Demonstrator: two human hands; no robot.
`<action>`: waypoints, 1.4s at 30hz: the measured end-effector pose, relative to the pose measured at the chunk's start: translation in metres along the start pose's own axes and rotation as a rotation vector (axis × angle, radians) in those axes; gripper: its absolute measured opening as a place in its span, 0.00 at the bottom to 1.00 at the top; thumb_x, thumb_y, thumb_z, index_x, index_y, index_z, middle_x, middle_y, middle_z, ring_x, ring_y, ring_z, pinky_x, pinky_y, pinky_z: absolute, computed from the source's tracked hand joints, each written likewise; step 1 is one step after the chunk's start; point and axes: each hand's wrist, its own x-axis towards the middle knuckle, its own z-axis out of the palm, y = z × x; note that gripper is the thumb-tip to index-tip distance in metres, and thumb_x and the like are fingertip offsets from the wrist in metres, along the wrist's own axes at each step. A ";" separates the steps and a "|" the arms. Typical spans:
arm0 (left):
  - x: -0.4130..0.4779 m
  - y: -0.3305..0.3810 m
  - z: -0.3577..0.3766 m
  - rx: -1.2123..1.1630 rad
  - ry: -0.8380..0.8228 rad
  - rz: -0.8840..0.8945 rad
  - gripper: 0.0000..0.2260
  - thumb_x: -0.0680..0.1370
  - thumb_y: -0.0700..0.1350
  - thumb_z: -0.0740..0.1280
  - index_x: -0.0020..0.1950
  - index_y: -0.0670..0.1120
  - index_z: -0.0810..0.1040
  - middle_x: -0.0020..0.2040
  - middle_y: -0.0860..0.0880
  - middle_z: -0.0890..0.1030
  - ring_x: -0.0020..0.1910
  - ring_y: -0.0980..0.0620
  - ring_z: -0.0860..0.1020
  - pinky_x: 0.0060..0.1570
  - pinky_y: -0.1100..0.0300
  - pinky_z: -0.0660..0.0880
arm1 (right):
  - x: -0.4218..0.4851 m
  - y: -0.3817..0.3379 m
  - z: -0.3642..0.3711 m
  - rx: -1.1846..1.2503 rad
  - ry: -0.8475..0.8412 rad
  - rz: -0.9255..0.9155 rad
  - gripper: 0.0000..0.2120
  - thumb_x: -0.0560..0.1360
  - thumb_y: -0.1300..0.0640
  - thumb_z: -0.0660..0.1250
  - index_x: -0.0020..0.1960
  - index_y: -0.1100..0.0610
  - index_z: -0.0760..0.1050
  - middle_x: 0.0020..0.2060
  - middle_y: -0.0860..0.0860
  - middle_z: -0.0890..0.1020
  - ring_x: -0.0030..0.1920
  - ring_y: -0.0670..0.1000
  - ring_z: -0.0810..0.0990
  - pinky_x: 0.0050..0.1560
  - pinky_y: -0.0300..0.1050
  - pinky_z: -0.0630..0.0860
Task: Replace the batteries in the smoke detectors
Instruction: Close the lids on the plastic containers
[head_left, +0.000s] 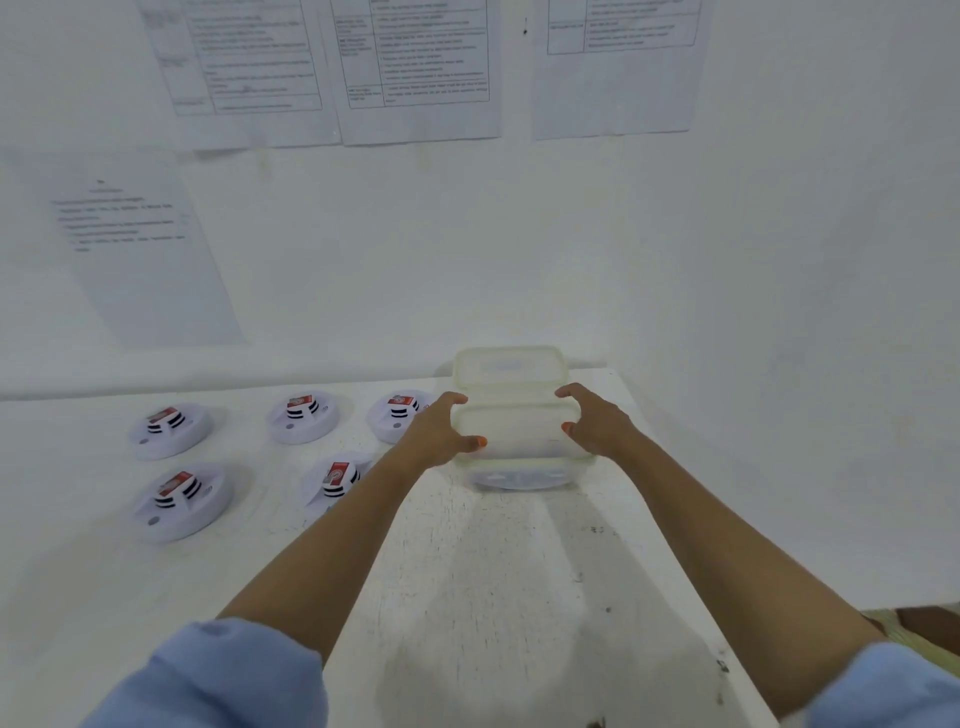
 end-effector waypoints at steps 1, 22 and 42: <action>0.000 0.003 -0.002 0.042 -0.021 0.005 0.29 0.73 0.46 0.71 0.70 0.46 0.63 0.61 0.44 0.73 0.50 0.49 0.72 0.39 0.64 0.70 | 0.002 -0.002 -0.002 -0.027 -0.034 -0.001 0.24 0.78 0.62 0.57 0.72 0.50 0.58 0.60 0.57 0.75 0.48 0.55 0.75 0.48 0.43 0.68; -0.001 0.013 0.008 0.388 -0.147 0.382 0.38 0.64 0.55 0.77 0.70 0.51 0.64 0.66 0.50 0.68 0.64 0.51 0.66 0.63 0.59 0.63 | 0.044 -0.020 0.031 -0.154 -0.053 -0.313 0.18 0.81 0.52 0.53 0.71 0.49 0.64 0.64 0.56 0.72 0.66 0.57 0.69 0.66 0.51 0.65; -0.004 0.015 0.015 0.459 -0.005 0.407 0.41 0.61 0.55 0.78 0.68 0.47 0.63 0.61 0.49 0.73 0.57 0.51 0.71 0.51 0.62 0.67 | 0.048 -0.018 0.039 -0.237 0.003 -0.368 0.16 0.80 0.55 0.49 0.67 0.49 0.64 0.55 0.56 0.77 0.56 0.57 0.73 0.58 0.49 0.63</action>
